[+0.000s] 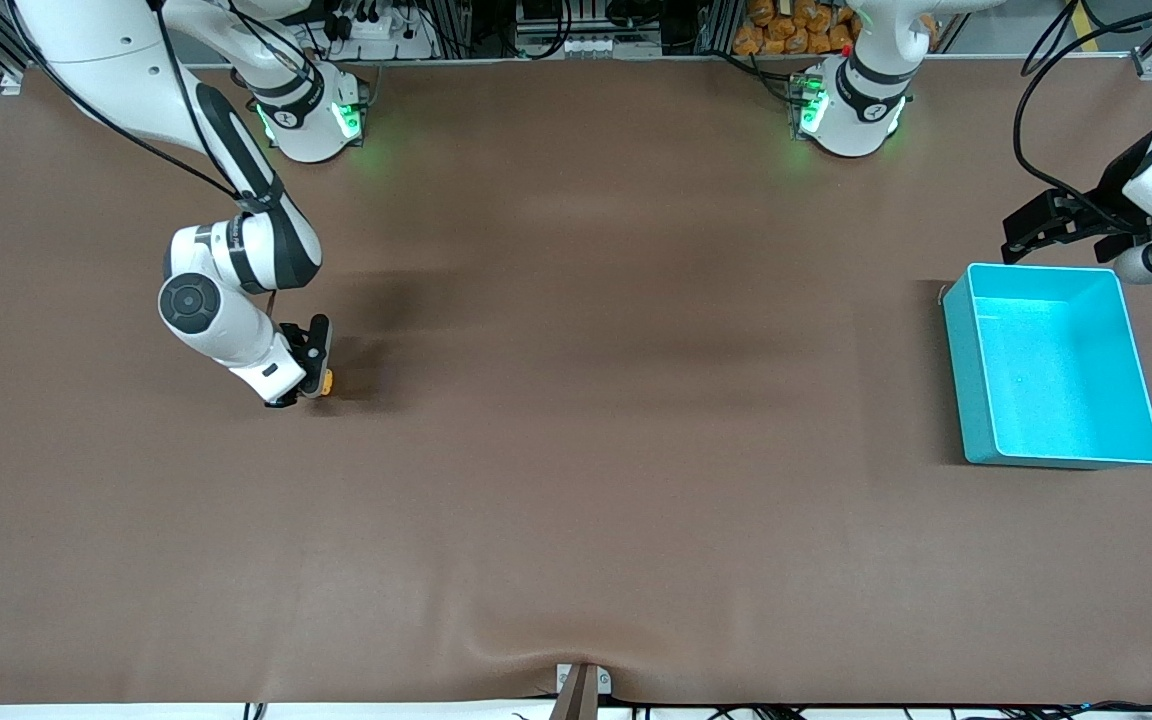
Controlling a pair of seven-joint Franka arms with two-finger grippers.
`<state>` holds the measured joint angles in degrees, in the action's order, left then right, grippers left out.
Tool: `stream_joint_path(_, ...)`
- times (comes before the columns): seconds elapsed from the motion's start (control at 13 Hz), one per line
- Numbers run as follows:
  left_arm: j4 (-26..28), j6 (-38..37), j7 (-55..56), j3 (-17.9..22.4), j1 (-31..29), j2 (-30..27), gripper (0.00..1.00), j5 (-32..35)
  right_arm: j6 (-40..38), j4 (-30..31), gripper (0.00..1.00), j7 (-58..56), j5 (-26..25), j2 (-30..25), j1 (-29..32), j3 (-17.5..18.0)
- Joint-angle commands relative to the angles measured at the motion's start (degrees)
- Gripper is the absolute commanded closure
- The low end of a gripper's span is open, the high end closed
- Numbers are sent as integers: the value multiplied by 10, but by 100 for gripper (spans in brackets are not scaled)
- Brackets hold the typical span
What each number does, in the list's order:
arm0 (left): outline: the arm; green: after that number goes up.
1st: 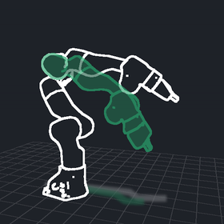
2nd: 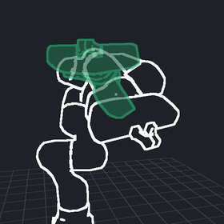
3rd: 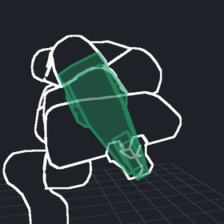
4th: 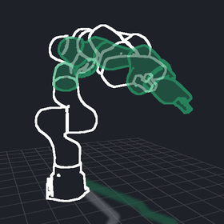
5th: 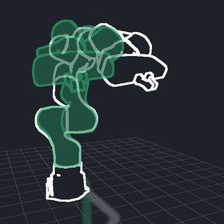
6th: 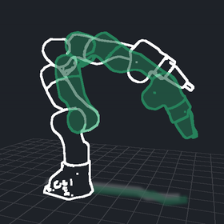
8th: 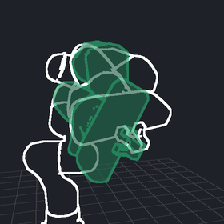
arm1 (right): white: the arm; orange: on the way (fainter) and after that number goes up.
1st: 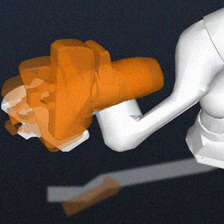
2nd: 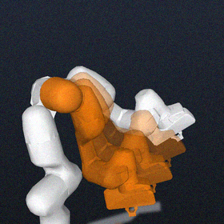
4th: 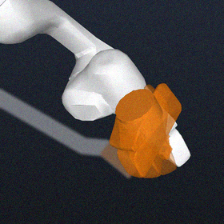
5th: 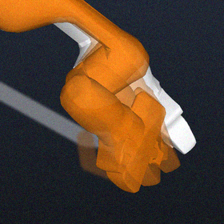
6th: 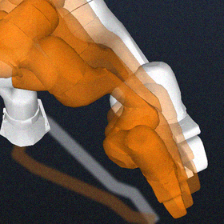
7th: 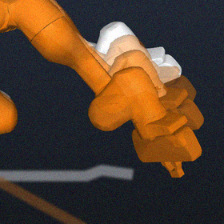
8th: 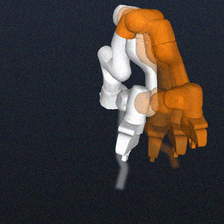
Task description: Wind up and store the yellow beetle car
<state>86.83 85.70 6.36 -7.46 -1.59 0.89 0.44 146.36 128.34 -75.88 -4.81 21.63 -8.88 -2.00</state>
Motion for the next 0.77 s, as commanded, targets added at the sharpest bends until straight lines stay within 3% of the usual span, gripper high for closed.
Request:
stream_joint_path(0.0,-3,-1,-1,-2,-3,-6,0,4,15,-5,67,-5,-9,26,-5,-4)
stream_joint_path(0.69,-2,-1,-2,-2,-3,-6,0,4,25,-17,67,-32,-10,43,21,-3)
